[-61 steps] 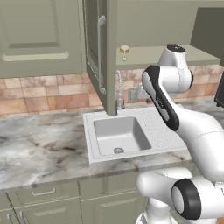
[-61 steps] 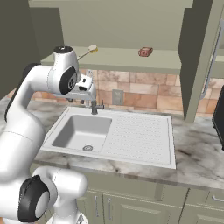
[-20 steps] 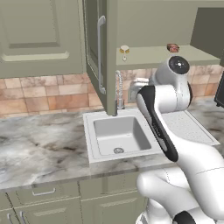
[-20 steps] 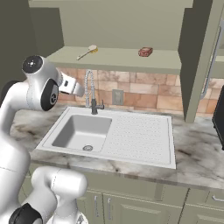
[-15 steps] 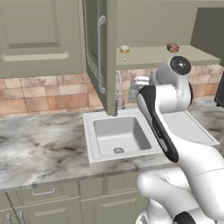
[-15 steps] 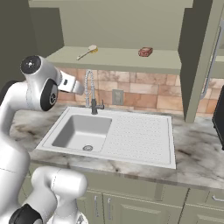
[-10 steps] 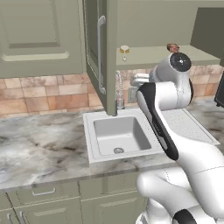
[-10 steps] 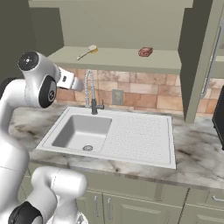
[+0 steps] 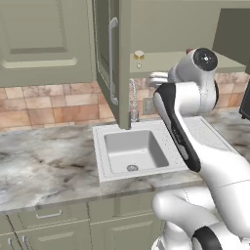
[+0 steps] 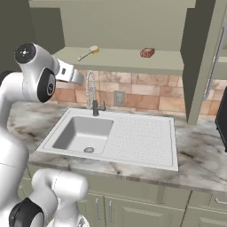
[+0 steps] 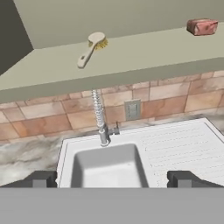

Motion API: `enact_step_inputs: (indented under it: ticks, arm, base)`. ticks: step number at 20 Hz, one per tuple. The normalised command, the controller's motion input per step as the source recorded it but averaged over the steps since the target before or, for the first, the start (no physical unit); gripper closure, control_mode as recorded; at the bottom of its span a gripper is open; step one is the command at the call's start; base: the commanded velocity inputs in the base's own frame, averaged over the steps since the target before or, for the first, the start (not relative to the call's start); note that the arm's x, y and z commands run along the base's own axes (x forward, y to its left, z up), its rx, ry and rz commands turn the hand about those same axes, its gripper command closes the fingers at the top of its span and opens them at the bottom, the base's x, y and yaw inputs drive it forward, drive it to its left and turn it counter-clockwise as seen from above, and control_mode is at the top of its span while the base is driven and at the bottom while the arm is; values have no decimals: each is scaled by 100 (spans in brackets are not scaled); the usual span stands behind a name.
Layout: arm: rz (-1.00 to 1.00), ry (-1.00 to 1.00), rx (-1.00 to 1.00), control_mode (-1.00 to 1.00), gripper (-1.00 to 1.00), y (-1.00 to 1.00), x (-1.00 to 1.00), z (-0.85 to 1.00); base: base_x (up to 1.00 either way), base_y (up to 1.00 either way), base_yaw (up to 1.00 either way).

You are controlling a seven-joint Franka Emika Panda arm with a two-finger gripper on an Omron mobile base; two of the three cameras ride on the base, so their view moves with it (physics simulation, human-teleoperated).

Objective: Locate and retrieve the dish brush and bar soap from the cabinet. Place them next to the sink.

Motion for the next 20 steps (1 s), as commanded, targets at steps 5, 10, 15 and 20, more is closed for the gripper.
enact_step_inputs:
  ticks: [5,10,15,20]
  arm:
    - [0,-10,-3,-100,-100,1,15,15]
    - [0,-5,-2,-100,-100,4,19,20]
    - [0,0,-1,-100,-100,5,17,25]
    - [0,0,-1,-100,-100,4,28,5]
  base:
    - [0,0,0]
    - [0,0,0]
    - [0,0,0]
    - [0,0,0]
